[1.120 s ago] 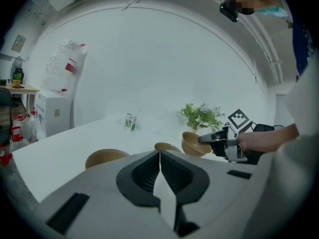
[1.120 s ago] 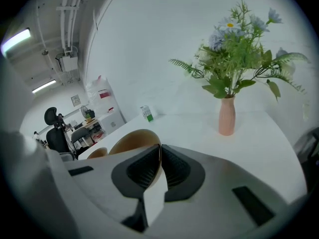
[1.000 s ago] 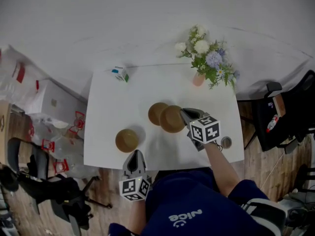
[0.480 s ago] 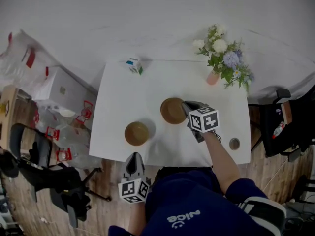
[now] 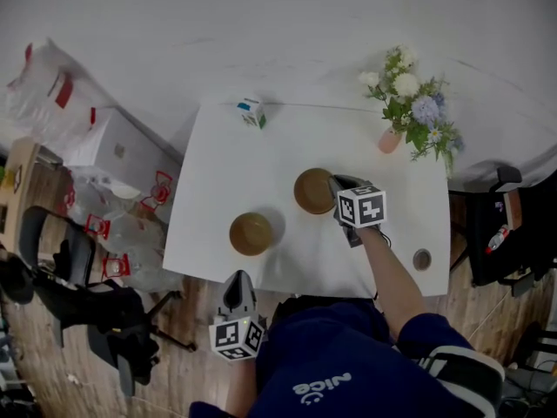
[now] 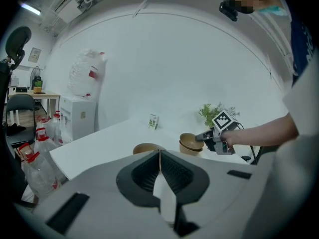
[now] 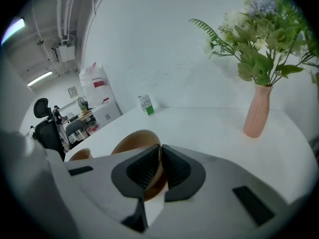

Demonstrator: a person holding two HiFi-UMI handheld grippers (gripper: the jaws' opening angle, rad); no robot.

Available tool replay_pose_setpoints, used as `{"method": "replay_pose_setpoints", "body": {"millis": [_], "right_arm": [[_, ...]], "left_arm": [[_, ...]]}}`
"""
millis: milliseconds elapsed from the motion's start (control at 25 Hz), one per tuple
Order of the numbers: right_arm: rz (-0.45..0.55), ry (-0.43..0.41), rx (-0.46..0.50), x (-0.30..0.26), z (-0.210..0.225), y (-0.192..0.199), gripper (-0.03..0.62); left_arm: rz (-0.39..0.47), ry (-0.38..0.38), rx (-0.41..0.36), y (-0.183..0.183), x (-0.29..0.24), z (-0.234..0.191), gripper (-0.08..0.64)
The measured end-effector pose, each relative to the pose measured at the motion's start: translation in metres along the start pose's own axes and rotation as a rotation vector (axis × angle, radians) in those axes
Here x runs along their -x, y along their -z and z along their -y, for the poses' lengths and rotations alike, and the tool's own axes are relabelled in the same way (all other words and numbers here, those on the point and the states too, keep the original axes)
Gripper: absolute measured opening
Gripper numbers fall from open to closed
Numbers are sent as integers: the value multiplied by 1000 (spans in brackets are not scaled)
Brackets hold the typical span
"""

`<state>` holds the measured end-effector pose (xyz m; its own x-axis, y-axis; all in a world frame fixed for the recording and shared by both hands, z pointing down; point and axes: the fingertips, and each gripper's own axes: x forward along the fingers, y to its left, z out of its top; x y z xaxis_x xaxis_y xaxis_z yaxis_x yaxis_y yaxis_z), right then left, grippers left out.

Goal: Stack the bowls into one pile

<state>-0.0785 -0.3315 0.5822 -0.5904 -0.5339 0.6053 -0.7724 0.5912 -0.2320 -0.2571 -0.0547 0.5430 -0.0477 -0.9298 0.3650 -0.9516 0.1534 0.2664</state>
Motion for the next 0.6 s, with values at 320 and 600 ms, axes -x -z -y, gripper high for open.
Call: {"method": "replay_pose_setpoints", "body": {"millis": [320,600], "right_arm": [[-26,34,41,-5,3,6,83],[28,20,78,6,-14,-9,167]], "left_arm": [[-4,-12,9,4,2,-6,25],[5,-1,16,1,1,-5,25]]}}
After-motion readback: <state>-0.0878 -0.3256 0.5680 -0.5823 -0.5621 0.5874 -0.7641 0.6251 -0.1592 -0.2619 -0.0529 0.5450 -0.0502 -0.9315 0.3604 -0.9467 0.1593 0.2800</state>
